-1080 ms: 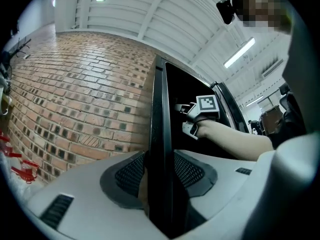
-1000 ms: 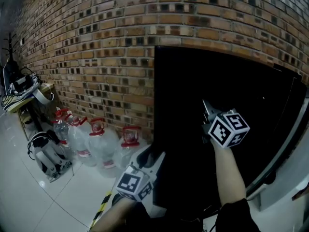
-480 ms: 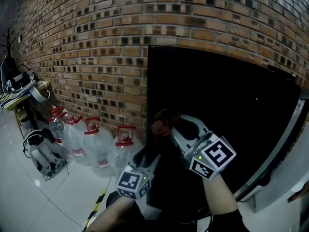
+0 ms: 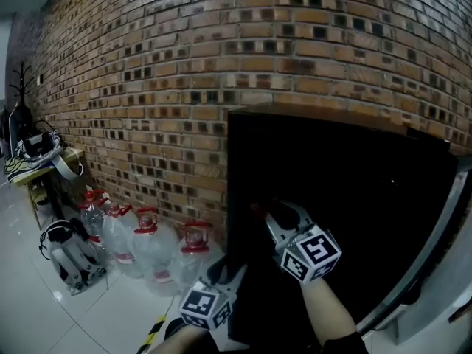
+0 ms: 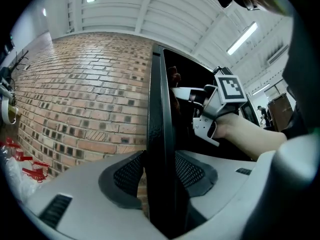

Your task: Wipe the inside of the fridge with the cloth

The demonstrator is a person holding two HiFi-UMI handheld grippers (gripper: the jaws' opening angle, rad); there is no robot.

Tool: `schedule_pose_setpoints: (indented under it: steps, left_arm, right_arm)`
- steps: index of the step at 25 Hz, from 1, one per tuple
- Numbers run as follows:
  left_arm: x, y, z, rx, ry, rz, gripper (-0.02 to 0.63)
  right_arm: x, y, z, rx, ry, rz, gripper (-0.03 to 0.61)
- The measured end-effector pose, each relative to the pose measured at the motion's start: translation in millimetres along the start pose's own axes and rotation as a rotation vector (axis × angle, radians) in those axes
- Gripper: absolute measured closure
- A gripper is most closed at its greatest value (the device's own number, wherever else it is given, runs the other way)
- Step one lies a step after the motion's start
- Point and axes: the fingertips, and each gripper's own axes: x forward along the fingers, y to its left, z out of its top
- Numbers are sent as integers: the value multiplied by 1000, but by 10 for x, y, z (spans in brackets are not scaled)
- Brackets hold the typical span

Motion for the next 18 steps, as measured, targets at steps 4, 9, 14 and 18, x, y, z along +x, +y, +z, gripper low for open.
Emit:
schedule_pose_setpoints:
  steps: [4, 9, 14, 18]
  left_arm:
    - [-11, -21, 15, -3, 3, 0, 422]
    - [-6, 11, 7, -5, 1, 3, 422]
    - [9, -2, -19, -5, 6, -9, 417]
    - [8, -1, -15, -8, 7, -23, 413]
  right_arm:
    - [-9, -61, -12, -51, -33, 0, 505]
    - [105, -345, -194, 27, -17, -79, 505]
    - [300, -800, -458, 86, 38, -182, 505]
    - [452, -1090, -643, 87, 70, -236, 505]
